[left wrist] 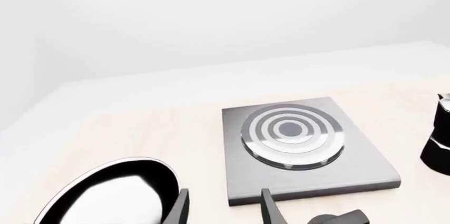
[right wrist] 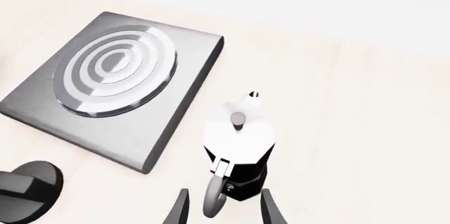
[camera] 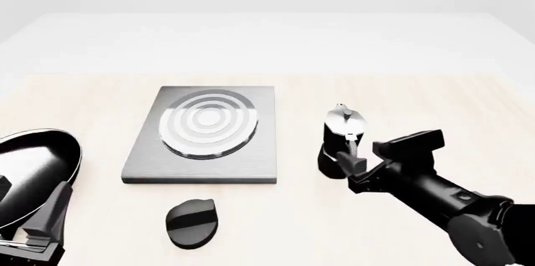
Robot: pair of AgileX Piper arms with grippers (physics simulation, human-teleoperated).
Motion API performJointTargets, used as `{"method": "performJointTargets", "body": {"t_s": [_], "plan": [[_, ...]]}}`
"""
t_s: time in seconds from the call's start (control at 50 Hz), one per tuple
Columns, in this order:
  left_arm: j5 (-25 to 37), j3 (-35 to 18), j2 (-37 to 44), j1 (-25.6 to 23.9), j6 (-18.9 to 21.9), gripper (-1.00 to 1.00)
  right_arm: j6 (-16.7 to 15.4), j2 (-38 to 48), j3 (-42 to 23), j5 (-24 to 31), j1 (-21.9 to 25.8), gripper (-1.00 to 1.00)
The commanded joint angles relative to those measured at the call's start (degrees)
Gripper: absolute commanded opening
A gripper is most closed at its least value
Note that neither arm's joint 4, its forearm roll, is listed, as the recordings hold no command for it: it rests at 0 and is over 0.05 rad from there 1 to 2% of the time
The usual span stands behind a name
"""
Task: Turn on the stove and put the moka pot on it.
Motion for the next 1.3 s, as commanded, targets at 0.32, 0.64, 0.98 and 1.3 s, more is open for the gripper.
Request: {"method": "performJointTargets", "body": {"t_s": [0.32, 0.64, 0.98, 1.3], "plan": [[0.73, 0.00, 0.00, 0.66, -0.27, 1.00, 1.52, 9.40, 0.52, -7.77, 1.31, -1.00], [1.01, 0.00, 0.00, 0.69, -0.62, 1.00, -9.30, 2.11, 3.89, -8.59, -0.88, -1.00], [1.63, 0.00, 0.00, 0.96, -1.05, 1.00, -18.87, -6.23, -1.27, -2.69, 0.58, -1.00], [2.35, 0.00, 0.00, 1.64, -1.29, 1.00, -13.55, -5.38, -15.41, 1.70, 7.04, -1.00]]}}
